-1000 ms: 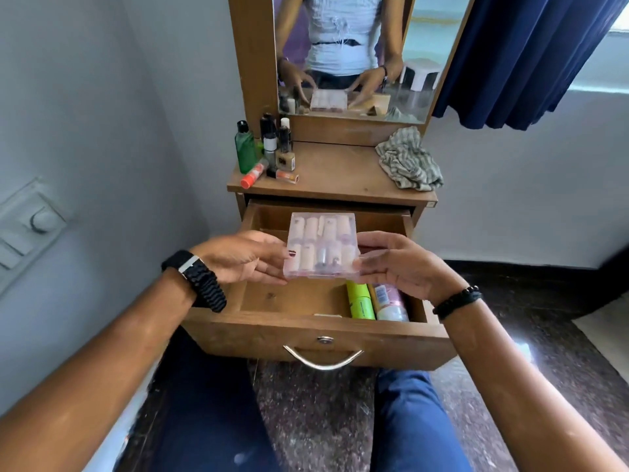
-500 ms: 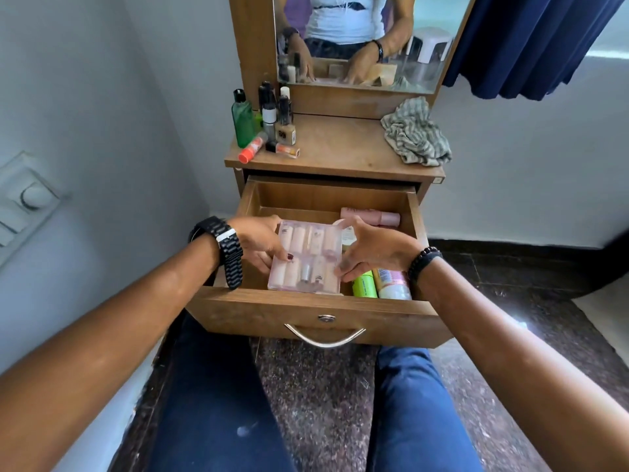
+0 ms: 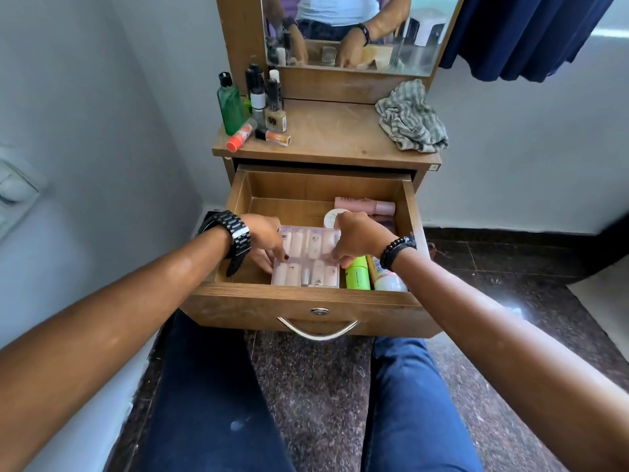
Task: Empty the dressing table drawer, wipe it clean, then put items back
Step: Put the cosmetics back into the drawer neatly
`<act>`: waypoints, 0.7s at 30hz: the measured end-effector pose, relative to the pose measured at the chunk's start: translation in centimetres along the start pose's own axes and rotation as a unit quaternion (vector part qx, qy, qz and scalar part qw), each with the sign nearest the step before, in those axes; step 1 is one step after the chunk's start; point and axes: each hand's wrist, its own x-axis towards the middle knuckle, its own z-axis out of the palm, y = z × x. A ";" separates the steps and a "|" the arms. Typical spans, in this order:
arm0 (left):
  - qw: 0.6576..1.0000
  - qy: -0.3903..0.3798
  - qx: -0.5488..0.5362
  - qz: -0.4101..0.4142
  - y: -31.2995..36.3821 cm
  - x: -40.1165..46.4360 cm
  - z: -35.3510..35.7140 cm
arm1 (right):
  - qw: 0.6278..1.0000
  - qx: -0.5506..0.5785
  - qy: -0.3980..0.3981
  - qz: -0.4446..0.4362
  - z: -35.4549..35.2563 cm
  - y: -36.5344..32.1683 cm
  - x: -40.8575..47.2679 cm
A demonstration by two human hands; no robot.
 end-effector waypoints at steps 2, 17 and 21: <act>1.000 0.003 -0.004 0.000 -0.1 0.2 0.0 | 1.000 -0.020 0.018 -0.011 0.3 0.1 0.1; 0.998 0.048 0.013 0.046 -0.3 0.3 -0.5 | 0.990 -0.088 0.090 -0.061 0.1 0.0 0.5; 0.998 0.059 -0.003 0.038 -0.4 -0.1 -1.4 | 0.988 -0.076 0.115 -0.075 0.9 -0.6 1.2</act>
